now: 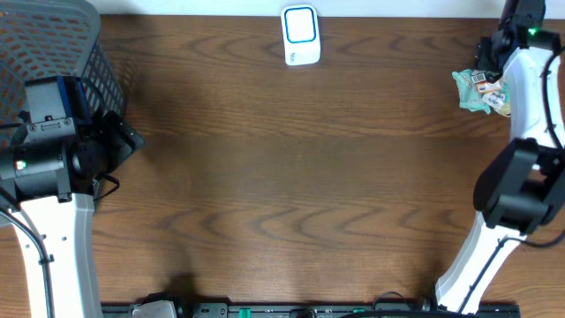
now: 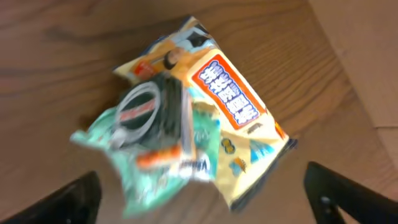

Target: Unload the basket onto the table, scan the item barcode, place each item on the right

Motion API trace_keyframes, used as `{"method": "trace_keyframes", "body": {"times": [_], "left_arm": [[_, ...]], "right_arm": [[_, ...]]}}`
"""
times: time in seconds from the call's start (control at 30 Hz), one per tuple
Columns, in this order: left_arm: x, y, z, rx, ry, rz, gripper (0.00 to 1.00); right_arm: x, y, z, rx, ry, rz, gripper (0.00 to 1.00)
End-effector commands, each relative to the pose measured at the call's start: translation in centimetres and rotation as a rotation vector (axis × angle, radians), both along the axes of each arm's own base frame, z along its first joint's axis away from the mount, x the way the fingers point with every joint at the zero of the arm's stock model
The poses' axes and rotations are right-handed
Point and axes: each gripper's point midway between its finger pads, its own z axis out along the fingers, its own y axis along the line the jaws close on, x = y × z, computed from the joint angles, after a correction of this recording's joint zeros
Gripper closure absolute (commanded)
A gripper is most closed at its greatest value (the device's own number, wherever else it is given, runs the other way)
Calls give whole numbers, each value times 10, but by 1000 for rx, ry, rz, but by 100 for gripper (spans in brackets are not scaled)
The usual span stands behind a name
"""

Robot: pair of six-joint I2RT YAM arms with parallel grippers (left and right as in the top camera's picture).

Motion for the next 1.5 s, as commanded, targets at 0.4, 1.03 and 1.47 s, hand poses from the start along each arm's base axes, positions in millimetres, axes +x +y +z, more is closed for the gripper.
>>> {"method": "trace_keyframes", "body": {"times": [0.4,1.03,1.47], "left_arm": [[-1,1,1,-1,-3,13,2],[-1,1,1,-1,-3,13,2],[-1,1,1,-1,-3,13,2]], "right_arm": [[-89,190,143,519,-136,449,1],[-209,278,136,422,-209,726,1],[-265,264,91,448,26,676,1]]}}
